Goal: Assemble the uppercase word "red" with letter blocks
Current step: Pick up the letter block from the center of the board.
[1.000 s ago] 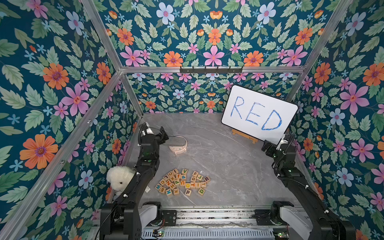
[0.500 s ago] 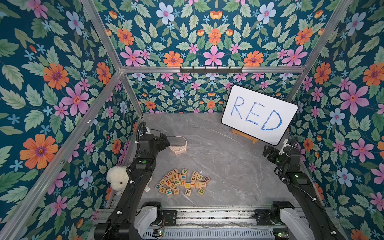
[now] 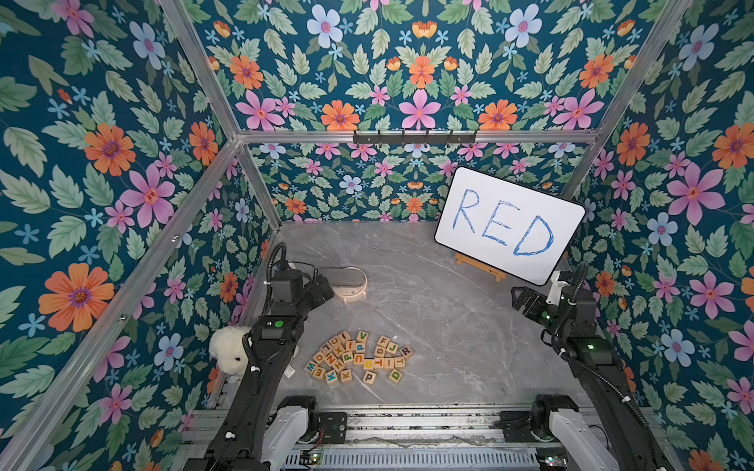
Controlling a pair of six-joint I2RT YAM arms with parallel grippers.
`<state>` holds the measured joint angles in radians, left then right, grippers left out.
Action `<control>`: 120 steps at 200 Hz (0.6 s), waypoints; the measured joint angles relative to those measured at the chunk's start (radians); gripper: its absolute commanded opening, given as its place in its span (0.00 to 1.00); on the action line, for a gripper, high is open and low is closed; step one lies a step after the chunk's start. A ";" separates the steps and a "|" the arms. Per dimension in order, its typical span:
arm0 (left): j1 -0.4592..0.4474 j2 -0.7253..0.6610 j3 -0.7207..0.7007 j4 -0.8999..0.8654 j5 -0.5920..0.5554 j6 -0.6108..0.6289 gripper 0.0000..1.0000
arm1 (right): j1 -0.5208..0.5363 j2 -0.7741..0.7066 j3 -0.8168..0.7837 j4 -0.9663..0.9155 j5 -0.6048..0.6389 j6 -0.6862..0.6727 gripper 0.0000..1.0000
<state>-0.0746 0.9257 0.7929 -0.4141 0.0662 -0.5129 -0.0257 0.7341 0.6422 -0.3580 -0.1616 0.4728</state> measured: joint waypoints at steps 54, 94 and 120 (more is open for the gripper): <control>-0.066 -0.002 0.035 -0.124 0.140 0.023 0.90 | 0.145 0.035 0.046 -0.040 -0.024 0.003 0.98; -0.283 -0.005 0.041 -0.201 0.106 -0.011 0.89 | 0.225 0.092 0.053 -0.034 -0.031 -0.006 0.98; -0.328 -0.031 0.017 -0.246 0.088 -0.076 0.86 | 0.312 0.117 0.031 0.000 -0.026 -0.021 0.98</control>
<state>-0.4030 0.8948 0.8101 -0.6601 0.1543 -0.5884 0.2859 0.8516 0.6731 -0.3576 -0.1875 0.4522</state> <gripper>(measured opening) 0.869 0.978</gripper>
